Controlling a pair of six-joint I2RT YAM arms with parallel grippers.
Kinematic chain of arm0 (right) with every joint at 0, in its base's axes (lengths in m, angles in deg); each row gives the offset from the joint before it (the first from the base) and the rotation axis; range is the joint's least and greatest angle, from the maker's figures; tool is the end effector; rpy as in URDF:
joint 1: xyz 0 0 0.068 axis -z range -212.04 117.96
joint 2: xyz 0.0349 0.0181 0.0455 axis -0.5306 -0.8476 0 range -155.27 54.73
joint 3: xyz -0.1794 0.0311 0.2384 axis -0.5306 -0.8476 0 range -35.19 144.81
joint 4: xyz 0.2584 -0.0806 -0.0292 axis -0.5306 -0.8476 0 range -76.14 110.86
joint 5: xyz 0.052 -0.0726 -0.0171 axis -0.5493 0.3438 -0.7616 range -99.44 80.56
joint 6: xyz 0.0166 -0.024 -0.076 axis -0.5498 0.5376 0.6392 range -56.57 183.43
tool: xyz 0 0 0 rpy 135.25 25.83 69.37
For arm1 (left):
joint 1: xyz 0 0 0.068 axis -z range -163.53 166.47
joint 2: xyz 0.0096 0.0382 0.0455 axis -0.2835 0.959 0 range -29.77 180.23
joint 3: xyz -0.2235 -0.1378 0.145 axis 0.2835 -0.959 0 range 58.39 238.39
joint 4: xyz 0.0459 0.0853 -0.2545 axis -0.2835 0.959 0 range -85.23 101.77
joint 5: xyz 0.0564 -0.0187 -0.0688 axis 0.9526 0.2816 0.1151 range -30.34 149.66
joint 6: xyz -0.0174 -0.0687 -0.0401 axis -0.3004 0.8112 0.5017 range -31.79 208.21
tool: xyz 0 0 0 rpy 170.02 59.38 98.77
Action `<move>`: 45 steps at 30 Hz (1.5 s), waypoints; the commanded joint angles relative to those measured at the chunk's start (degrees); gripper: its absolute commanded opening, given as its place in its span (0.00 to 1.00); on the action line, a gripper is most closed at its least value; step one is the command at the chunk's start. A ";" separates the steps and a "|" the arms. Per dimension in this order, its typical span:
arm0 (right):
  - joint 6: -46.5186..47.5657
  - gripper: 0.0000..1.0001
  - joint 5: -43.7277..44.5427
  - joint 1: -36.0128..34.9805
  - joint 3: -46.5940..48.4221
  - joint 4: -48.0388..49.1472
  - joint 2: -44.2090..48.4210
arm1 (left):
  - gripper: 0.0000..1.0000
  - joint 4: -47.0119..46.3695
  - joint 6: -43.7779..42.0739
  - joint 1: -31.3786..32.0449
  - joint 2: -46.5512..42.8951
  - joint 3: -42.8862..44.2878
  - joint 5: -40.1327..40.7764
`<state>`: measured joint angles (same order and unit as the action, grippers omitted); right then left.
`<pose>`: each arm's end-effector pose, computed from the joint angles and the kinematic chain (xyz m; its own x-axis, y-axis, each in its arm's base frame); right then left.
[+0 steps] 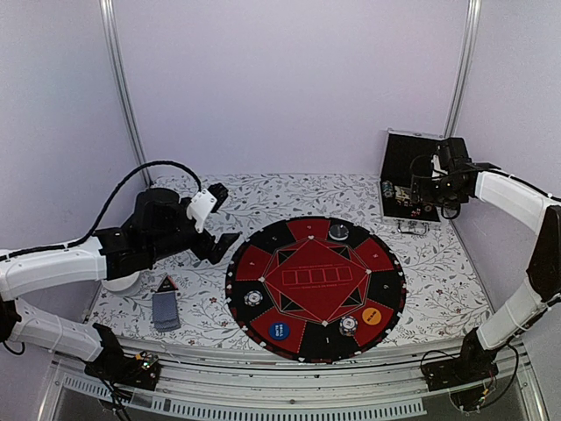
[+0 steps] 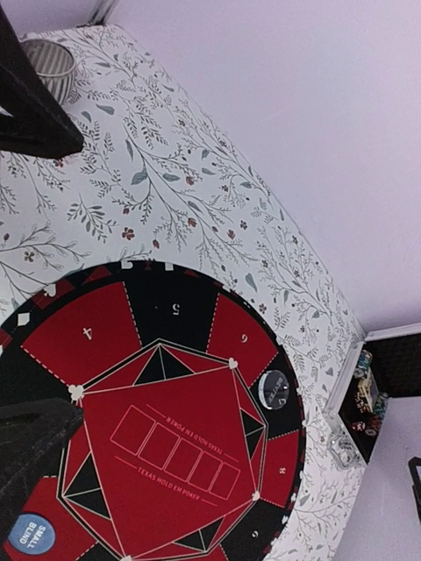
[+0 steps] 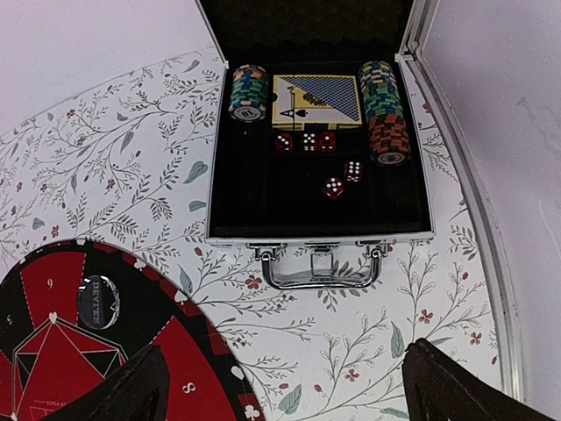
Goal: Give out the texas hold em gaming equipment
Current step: Adjust the poker chips pile in the small blind area.
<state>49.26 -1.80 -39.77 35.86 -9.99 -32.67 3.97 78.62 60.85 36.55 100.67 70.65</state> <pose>0.3656 0.0400 0.2849 -0.7156 0.1478 -0.6827 0.1356 0.9882 0.0718 0.2190 -0.1955 0.2746 -0.1845 0.4094 -0.8935 0.6005 0.7666 0.2272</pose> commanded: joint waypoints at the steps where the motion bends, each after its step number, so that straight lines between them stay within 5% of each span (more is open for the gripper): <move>1: -2.26 0.94 1.44 0.15 -1.13 2.61 1.73 | 0.98 -1.17 0.46 -0.94 -1.64 -0.77 0.38; 22: -2.09 0.91 -1.36 0.17 -3.81 6.19 4.69 | 0.98 -2.86 -0.72 -2.56 -2.15 -1.63 4.05; 27: -0.37 0.85 -12.23 0.17 -4.01 2.95 8.00 | 0.98 -5.48 -3.77 -2.55 -4.53 -4.27 -4.56; 30: -0.21 0.95 -18.01 0.17 -2.66 1.37 7.90 | 0.94 -3.32 -8.93 -2.07 -4.30 -6.73 -21.59; 32: -0.36 0.98 -19.43 0.09 -2.24 0.37 6.99 | 0.91 0.81 -8.47 0.29 -0.89 -4.32 -24.32; 35: 0.34 0.99 -19.56 0.04 -0.29 -0.90 5.72 | 0.89 8.67 -3.90 2.86 6.90 2.66 -22.39; 39: 2.12 1.00 -16.25 0.04 -0.51 -1.33 5.49 | 0.85 15.67 15.93 3.16 16.73 9.83 -11.10; 45: 5.12 0.99 -11.29 -0.01 -0.56 -1.24 4.32 | 0.98 13.68 37.25 12.24 23.02 11.47 10.60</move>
<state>51.55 -16.47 -39.84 33.80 -10.82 -26.86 16.28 98.53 66.33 56.66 110.53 65.53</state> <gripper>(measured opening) 0.989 0.935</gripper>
